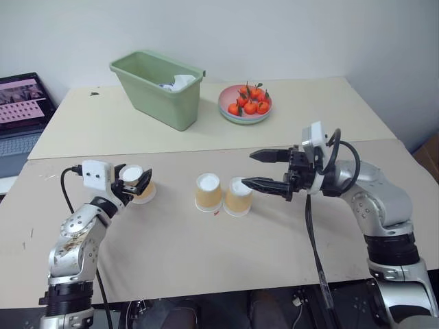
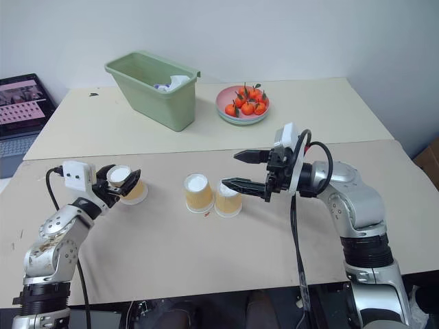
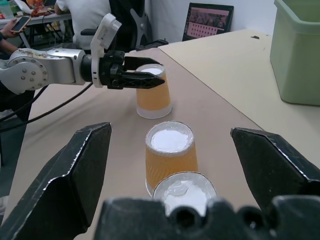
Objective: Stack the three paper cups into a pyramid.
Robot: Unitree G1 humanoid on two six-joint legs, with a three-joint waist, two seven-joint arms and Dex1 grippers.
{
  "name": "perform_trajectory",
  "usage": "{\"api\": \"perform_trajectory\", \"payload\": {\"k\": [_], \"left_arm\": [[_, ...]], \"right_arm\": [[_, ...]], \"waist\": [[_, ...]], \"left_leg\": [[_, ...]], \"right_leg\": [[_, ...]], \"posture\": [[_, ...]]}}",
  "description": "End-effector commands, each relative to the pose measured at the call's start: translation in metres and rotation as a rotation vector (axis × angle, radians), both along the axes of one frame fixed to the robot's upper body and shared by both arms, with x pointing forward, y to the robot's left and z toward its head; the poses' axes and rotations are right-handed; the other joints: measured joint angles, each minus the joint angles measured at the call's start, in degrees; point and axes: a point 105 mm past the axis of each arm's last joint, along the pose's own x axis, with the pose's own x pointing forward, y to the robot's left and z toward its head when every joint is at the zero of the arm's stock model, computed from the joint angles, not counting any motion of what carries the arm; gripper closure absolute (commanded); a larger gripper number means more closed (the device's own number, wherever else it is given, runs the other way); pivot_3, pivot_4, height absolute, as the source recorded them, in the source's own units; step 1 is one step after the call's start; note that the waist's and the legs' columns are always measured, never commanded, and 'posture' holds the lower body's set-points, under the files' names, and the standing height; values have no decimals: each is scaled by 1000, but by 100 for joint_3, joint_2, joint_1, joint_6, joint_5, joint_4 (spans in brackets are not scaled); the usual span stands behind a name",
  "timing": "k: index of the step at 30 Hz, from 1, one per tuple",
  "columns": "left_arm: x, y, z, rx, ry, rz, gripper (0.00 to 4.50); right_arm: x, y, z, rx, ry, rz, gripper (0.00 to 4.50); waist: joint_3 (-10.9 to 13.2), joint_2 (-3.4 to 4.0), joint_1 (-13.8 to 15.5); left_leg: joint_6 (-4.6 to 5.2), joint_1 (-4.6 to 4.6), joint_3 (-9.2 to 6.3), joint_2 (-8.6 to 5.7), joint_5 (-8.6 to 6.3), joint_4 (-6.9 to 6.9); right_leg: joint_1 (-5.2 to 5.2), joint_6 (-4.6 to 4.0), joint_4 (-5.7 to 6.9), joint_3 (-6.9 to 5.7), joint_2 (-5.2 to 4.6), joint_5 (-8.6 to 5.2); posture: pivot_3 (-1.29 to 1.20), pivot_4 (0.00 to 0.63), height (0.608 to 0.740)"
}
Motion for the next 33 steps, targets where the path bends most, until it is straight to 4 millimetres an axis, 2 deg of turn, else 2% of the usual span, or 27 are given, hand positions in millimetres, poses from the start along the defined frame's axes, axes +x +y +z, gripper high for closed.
{"api": "perform_trajectory", "payload": {"k": [1, 2, 4, 7, 9, 10, 13, 18, 22, 26, 33], "left_arm": [[1, -8, 9, 26, -43, -39, 1706], [2, -11, 9, 31, -35, -50, 1914], [3, -18, 12, 39, -32, -81, 1914], [4, -36, 28, 56, -64, -184, 1914], [5, -63, 58, 98, -123, -351, 1914], [5, -70, 70, 105, -143, -402, 1914], [10, -81, 105, 106, -177, -507, 1914], [7, -101, 144, 87, -177, -693, 1914], [-6, -119, 151, 58, -123, -872, 1914], [-18, -146, 142, 111, -71, -1054, 1914], [-15, -166, 122, 193, -17, -1147, 1914]], "right_arm": [[-6, -3, 15, 21, -65, 5, 0], [-6, -3, 15, 22, -65, 4, 0], [-6, -4, 15, 19, -65, 2, 0], [-6, -4, 14, 15, -61, 4, 0], [-5, -2, 13, 7, -64, 10, 0], [-5, -1, 13, 6, -63, 12, 0], [-4, -1, 12, 1, -66, 9, 0], [-4, -4, 12, 2, -66, -11, 0], [-7, -8, 12, 7, -65, -26, 0], [-11, -10, 10, 8, -63, -49, 0], [-15, -11, 9, 11, -63, -73, 0]], "waist": [[0, 0, 5], [0, 0, 12], [0, 0, 26], [0, 0, 27], [2, -4, 39], [4, -7, 49], [5, -9, 36], [4, -6, -73], [4, -6, -133], [4, -6, -131], [4, -6, -138]], "left_leg": [[0, 0, 0, 0, 0, 0], [0, 0, 0, 0, 0, 0], [0, 0, 0, 0, 0, 0], [0, 0, 0, 0, 0, 0], [-1, -1, 0, 0, 0, 0], [-1, -6, -2, -1, 1, 1], [-6, -7, -8, -5, 4, 4], [-2, -3, -7, -4, 2, 3], [3, -9, -7, -3, -1, 3], [9, -11, -7, -4, -4, 3], [10, -10, -6, -4, -5, 3]], "right_leg": [[-1, 0, 0, 0, 0, 0], [-1, 0, 0, 0, 0, 0], [0, 0, 0, 0, 0, 0], [1, 1, 1, 0, 0, 1], [1, 1, 1, -1, 0, 1], [-1, 1, 2, -2, 0, 1], [2, 4, 1, -4, 0, 2], [0, 7, 4, -4, 0, 3], [-3, 8, 8, -5, 0, 4], [-3, 10, 7, -5, 0, 4], [-2, 10, 3, -3, 0, 4]], "posture": [[0, 150, 727], [0, 150, 727], [0, 150, 727], [0, 150, 727], [0, 150, 727], [0, 150, 727], [0, 150, 727], [0, 150, 727], [0, 150, 727], [0, 150, 727], [0, 150, 727]]}}
